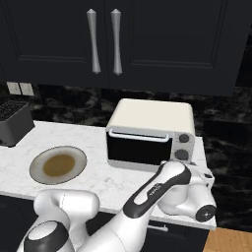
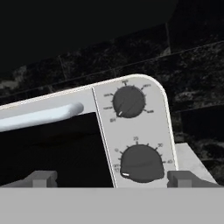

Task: Pick up the kebab skewer and baguette bread, and place them inside the toaster oven. Close the toaster oven door and start by setting the timer.

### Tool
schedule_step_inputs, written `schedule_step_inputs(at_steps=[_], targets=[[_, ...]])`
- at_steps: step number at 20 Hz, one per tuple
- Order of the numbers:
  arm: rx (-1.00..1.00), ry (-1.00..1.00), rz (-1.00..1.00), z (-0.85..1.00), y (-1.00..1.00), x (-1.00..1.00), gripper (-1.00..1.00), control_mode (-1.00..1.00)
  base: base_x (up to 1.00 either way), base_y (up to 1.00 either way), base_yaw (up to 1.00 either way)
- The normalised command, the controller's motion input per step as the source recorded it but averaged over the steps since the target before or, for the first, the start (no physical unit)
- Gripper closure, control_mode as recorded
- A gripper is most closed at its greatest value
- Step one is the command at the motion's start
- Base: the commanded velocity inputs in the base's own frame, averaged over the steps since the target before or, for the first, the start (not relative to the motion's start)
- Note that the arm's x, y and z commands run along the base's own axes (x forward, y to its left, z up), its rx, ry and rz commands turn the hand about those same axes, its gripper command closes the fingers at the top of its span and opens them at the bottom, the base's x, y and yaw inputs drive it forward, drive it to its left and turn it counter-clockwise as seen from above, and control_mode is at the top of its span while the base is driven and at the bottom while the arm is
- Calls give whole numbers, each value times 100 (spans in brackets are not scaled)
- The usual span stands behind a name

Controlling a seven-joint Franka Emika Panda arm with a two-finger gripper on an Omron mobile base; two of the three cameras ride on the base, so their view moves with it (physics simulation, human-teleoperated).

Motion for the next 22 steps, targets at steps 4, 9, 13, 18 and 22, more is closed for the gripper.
schedule_step_inputs(at_steps=[4, 9, 13, 18, 22], targets=[[-1, -7, 0, -22, -8, 2, -100, -100, 0, 0, 0], [-1, -5, 0, -19, -1, 8, -100, -100, 0, 0, 0], [0, -2, 0, -3, 0, 29, -100, -100, 0, 0, 0], [0, 0, 0, 0, 0, 37, -100, -100, 0, 0, 0], [0, 0, 0, 0, 0, 30, -100, -100, 0, 0, 0]])
